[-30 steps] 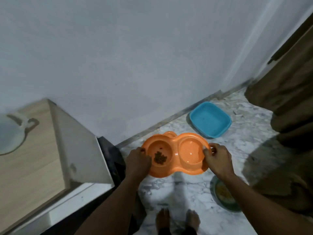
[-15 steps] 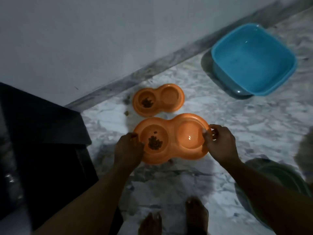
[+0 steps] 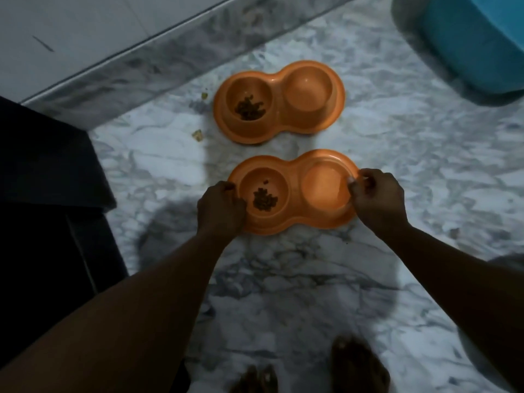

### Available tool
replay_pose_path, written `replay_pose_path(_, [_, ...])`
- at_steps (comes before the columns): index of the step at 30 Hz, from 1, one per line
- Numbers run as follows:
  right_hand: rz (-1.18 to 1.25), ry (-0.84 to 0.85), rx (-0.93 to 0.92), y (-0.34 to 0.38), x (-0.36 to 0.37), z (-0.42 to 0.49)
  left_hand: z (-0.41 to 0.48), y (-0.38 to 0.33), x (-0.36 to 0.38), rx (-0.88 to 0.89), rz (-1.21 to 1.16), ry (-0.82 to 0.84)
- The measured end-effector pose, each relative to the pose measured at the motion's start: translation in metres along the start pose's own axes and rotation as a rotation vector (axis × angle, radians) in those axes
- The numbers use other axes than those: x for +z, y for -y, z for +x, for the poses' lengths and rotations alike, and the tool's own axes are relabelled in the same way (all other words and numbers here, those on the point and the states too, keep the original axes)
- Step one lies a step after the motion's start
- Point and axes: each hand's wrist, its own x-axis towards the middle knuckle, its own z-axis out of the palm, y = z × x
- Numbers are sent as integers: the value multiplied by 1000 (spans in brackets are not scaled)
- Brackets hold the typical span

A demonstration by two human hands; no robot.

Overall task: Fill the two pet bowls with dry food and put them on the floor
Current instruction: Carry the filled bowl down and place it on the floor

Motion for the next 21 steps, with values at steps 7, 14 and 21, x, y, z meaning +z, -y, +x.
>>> replay_pose_path(7, [-8,50,-8,11,-4,2,-3,-12,-7,1,19,90])
replay_pose_path(14, [-99,117,-64,81,-81,-61,-90,-66,-82,63,-20,138])
replay_pose_path(21, [-86,338,-188,235,-238,-148,-240,-167,-233,103,40,187])
